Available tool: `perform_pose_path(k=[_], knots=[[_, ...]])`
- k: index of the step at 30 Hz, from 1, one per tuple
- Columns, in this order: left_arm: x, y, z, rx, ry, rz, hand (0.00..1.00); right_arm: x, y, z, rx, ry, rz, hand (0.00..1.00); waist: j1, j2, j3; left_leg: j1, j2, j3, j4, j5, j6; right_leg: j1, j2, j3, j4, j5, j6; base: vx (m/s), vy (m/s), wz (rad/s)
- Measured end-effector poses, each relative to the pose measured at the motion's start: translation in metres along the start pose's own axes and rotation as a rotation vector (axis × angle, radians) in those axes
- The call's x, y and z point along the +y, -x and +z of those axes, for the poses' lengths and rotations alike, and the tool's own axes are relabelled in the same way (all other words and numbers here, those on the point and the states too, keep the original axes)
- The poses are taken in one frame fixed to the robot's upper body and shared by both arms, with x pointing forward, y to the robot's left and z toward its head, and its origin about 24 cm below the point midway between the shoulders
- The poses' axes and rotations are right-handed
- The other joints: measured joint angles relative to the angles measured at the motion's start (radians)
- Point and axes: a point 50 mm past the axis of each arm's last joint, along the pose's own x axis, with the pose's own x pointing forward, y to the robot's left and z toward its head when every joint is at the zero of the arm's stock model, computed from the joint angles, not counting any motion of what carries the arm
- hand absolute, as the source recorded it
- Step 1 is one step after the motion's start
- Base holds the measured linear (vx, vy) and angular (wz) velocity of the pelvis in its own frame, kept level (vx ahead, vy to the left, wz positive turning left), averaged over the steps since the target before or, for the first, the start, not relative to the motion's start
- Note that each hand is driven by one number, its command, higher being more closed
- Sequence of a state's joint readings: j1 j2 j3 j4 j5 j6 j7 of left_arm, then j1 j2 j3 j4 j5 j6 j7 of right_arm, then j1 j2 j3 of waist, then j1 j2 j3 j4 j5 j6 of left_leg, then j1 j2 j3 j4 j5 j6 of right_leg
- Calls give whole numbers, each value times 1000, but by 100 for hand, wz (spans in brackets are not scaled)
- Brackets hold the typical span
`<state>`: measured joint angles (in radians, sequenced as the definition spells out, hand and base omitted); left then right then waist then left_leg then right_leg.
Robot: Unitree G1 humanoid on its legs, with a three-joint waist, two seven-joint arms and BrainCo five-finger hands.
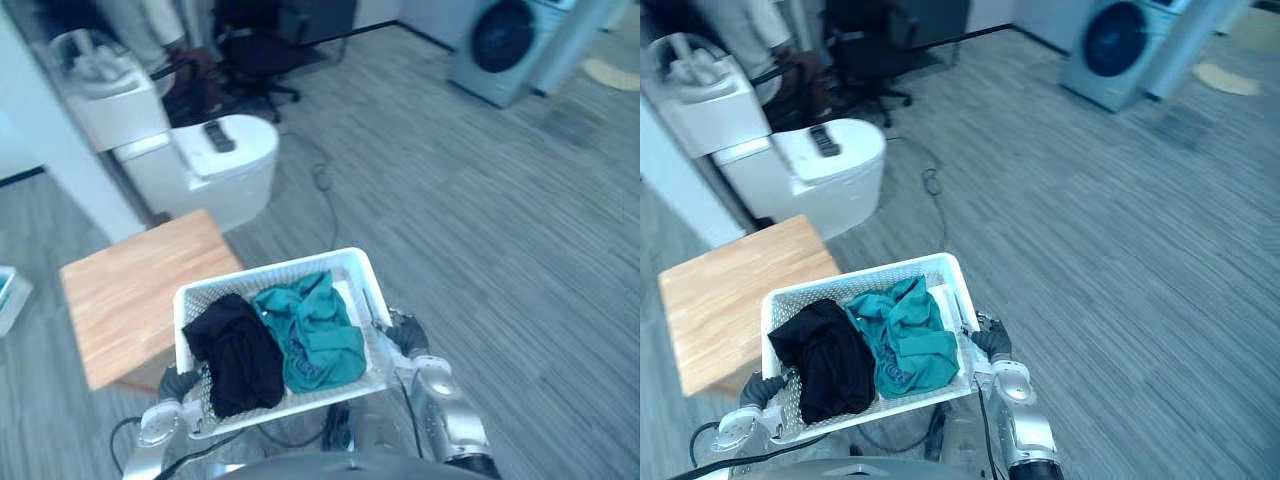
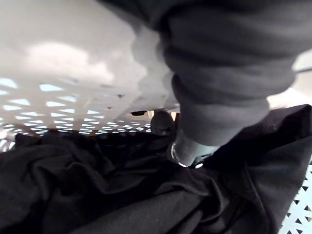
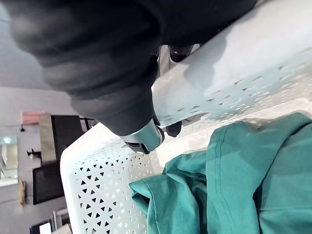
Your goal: Pick up the laundry basket with both hands and put the clothes into the washing machine.
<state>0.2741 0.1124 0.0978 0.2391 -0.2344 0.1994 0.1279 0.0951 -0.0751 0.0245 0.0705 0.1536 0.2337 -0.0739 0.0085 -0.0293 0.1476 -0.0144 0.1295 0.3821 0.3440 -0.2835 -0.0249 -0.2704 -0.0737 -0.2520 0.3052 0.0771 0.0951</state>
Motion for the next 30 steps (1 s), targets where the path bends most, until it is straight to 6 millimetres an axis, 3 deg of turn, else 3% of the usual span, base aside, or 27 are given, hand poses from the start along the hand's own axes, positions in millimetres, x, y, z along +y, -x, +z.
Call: perform_pose_path(k=[1, 2, 4, 5, 6, 9, 11, 13, 14, 15, 16, 17, 18, 19, 20, 21, 22, 23, 24, 25, 26, 27, 28, 29, 30], knots=[[-6, -3, 0, 4, 24, -11, 100, -3, -6, 2, -1, 23, -4, 100, 1, 19, -5, 11, 28, 75, -70, 61, 3, -13, 0, 18, 76, -67, -81, -170, -78, -110], [-11, -5, 5, -12, 27, -21, 100, -7, -11, 0, 19, 39, -12, 100, -15, 16, -6, 31, 23, 103, -116, 95, -7, 3, -39, -3, 212, -177, -90, -88, -88, -103], [-10, -4, 3, -5, 28, -20, 100, -8, -14, -4, 41, 46, -14, 100, -9, 6, -14, 31, 16, 148, -120, 107, -14, 81, -87, -12, 144, -223, -51, -45, -141, -91], [-11, -6, 1, 11, 26, -20, 100, -6, -19, -3, 44, 50, -9, 100, -8, 2, -18, 22, 27, 173, -117, 114, -24, 102, -59, -2, 38, -204, -55, -106, -206, -93], [-17, -7, -3, 31, 42, -35, 100, -13, -20, -2, 45, 72, -23, 100, -19, 32, -20, 14, 36, 168, -138, 133, -28, 121, -13, 7, -59, -144, -63, -112, -173, -78], [-24, -6, -10, 57, 45, -52, 100, -19, -21, -4, 60, 92, -35, 100, -2, 50, -29, 28, 66, 220, -185, 172, -45, 171, 62, 79, -273, -15, -92, -50, -118, -90], [-25, -10, -9, 63, 29, -62, 100, -20, -21, -4, 61, 92, -45, 100, -10, 49, -28, 27, 82, 240, -171, 173, -47, 168, 81, 104, -300, 2, -98, -93, -108, -54], [-25, -13, -7, 67, 12, -71, 100, -21, -19, -8, 71, 86, -60, 100, -10, 50, -27, 28, 121, 248, -114, 158, -58, 170, 96, 100, -291, -26, -127, -68, -106, -47], [-25, -13, -7, 65, 8, -72, 100, -21, -17, -11, 78, 77, -70, 100, -9, 58, -22, 27, 171, 247, -30, 123, -65, 188, 119, 100, -278, -45, -143, -20, -117, -37], [-22, -14, -7, 67, 2, -64, 100, -20, -13, -17, 90, 59, -74, 100, -9, 62, -13, 7, 242, 236, 114, 101, -46, 222, 148, 106, -280, -59, -160, -20, -117, -41], [-20, -14, -8, 71, -1, -60, 100, -20, -11, -20, 93, 51, -76, 100, -8, 64, -12, -12, 280, 217, 201, 101, -29, 239, 160, 109, -280, -62, -165, 9, -143, -45], [-17, -12, -11, 79, -6, -55, 100, -20, -8, -23, 94, 42, -78, 100, -4, 82, -2, -58, 350, 173, 369, 122, 93, 271, 190, 126, -280, -76, -186, 9, -94, -63], [-16, -10, -15, 91, -1, -50, 100, -22, -5, -24, 94, 41, -84, 100, 0, 92, 4, -112, 384, 104, 499, 188, 210, 291, 210, 152, -280, -85, -200, 9, -86, -68], [-16, -9, -17, 97, 3, -50, 100, -23, -4, -24, 94, 42, -85, 100, 0, 92, 4, -139, 380, 50, 540, 235, 216, 297, 215, 170, -284, -93, -209, 27, 39, -75], [-19, -8, -17, 92, 20, -58, 100, -24, -2, -23, 86, 40, -88, 100, 2, 93, 5, -199, 328, -48, 573, 259, 159, 302, 209, 213, -315, -101, -220, 56, 69, -60], [-21, -9, -16, 89, 30, -63, 100, -26, -3, -21, 75, 43, -92, 100, 0, 92, 1, -222, 285, -80, 577, 232, 139, 301, 197, 232, -339, -102, -223, 123, 99, -80], [-28, -8, -15, 80, 48, -80, 100, -31, -5, -12, 46, 51, -106, 100, 1, 113, 6, -259, 193, -119, 522, 163, 109, 286, 194, 253, -352, -138, -249, 133, 71, -86], [-36, -8, -10, 59, 74, -99, 100, -37, -7, -4, 18, 54, -123, 100, 22, 160, 39, -276, 158, -186, 411, 81, 37, 190, 218, 164, -68, -196, -237, 129, 60, -67], [-33, -9, -3, 32, 60, -99, 100, -35, -5, -8, 28, 43, -120, 100, 19, 127, 33, -281, 92, -200, 346, 54, 11, 213, 181, 205, -55, -270, -231, 104, -2, -20], [-37, -13, -4, 50, 64, -103, 100, -37, -6, -11, 44, 49, -123, 100, 15, 160, 61, -307, 50, -241, 259, 25, 11, 229, 184, 187, -46, -292, -224, 82, 25, 1], [-36, -15, 3, 24, 64, -105, 100, -39, -7, -11, 45, 45, -131, 100, 19, 142, 76, -349, 13, -252, 195, 35, -1, 227, 159, 187, -48, -295, -219, 122, 38, -25], [-34, -15, 5, 11, 66, -103, 100, -39, -6, -11, 35, 36, -130, 100, 31, 128, 73, -375, -6, -261, 37, 97, -30, 241, 132, 192, -95, -299, -212, 154, 84, -49], [-33, -15, 5, 5, 70, -103, 100, -39, -6, -10, 30, 34, -128, 100, 32, 129, 75, -391, -1, -273, -14, 120, -48, 255, 130, 207, -121, -303, -205, 290, 103, -50], [-33, -15, 7, -7, 72, -104, 100, -39, -6, -13, 41, 19, -128, 100, 33, 140, 70, -407, 10, -296, -62, 152, -89, 280, 129, 242, -150, -295, -167, 483, 248, -56], [-33, -12, 0, 12, 78, -97, 100, -41, -5, -16, 55, 23, -133, 100, 32, 147, 58, -385, 12, -329, -129, 211, -98, 298, 118, 272, -137, -327, -126, 522, 303, -65]])
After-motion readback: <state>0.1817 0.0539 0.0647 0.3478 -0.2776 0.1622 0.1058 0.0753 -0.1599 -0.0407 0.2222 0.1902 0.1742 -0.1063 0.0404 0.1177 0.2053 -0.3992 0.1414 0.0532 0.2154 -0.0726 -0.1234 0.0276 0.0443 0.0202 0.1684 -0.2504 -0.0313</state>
